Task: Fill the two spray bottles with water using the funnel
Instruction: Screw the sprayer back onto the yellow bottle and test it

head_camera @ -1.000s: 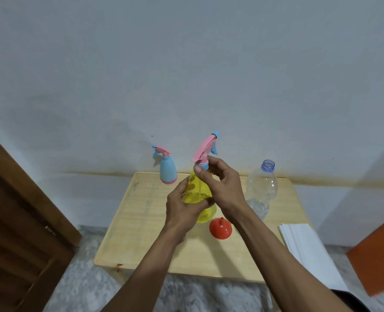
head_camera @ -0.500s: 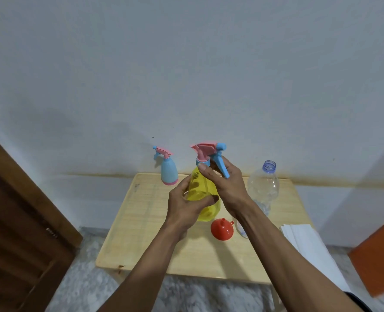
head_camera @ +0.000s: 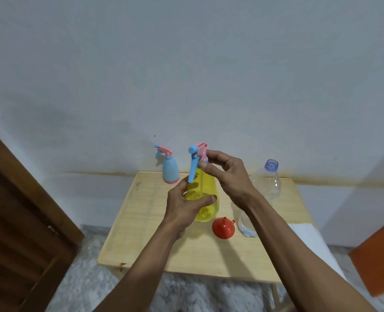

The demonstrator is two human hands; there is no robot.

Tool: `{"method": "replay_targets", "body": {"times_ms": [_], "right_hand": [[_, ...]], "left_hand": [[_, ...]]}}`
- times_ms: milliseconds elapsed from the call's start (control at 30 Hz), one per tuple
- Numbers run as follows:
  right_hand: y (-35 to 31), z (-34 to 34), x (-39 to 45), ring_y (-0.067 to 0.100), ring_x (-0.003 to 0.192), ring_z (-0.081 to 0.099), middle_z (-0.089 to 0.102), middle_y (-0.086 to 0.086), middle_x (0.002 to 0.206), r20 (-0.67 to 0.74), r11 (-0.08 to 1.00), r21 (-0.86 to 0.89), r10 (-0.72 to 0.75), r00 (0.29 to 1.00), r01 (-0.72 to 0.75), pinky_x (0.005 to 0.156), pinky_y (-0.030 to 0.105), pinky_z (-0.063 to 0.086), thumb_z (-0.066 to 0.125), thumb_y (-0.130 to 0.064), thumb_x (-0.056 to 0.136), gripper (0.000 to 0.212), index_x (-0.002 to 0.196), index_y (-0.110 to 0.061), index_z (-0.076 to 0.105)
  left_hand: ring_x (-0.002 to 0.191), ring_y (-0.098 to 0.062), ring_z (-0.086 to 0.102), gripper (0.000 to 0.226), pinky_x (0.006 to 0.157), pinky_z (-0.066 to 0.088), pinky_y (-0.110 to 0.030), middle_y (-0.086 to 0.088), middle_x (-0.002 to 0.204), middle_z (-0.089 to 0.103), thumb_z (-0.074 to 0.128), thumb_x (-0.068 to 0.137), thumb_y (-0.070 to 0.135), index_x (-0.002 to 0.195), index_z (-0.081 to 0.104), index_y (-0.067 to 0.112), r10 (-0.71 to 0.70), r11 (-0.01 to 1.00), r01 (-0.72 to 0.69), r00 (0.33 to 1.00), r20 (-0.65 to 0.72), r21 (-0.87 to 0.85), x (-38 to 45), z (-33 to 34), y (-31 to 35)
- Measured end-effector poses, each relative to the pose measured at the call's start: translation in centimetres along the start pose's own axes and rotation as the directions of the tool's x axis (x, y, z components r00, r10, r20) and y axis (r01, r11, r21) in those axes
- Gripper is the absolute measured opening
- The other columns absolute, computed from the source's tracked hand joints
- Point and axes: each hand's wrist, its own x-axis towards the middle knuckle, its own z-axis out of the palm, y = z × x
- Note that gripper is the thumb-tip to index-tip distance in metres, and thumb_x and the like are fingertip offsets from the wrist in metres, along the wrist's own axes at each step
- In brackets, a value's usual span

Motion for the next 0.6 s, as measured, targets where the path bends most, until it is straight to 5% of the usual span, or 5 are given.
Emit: {"method": "replay_targets", "body": {"times_ms": [400, 600], "right_hand": [[-0.28, -0.28, 0.73, 0.01, 0.101, 0.07, 0.077, 0.0, 0.102, 0.012, 0.999, -0.027, -0.023, 1.0, 0.023, 0.084, 0.022, 0.055, 0.085, -0.019, 0.08, 0.029, 0.107, -0.014, 0.075], [-0.59, -0.21, 0.72, 0.008, 0.108, 0.069, 0.077, -0.002, 0.108, 0.042, 0.998, -0.066, -0.012, 0.999, 0.014, 0.093, 0.027, 0.053, 0.077, -0.019, 0.089, 0.025, 0.114, -0.016, 0.075]], "left_hand": [[0.115, -0.018, 0.063, 0.091, 0.089, 0.06, -0.048, 0.007, 0.121, 0.067, 0.092, 0.047, 0.046, 0.132, 0.06, 0.04, 0.03, 0.998, -0.03, 1.0, -0.003, 0.053, -0.06, -0.35, 0.1], [0.114, -0.015, 0.062, 0.084, 0.09, 0.06, -0.045, 0.01, 0.119, 0.067, 0.094, 0.057, 0.033, 0.134, 0.06, 0.037, 0.03, 0.998, -0.03, 1.0, -0.007, 0.059, 0.19, -0.32, -0.19]]}}
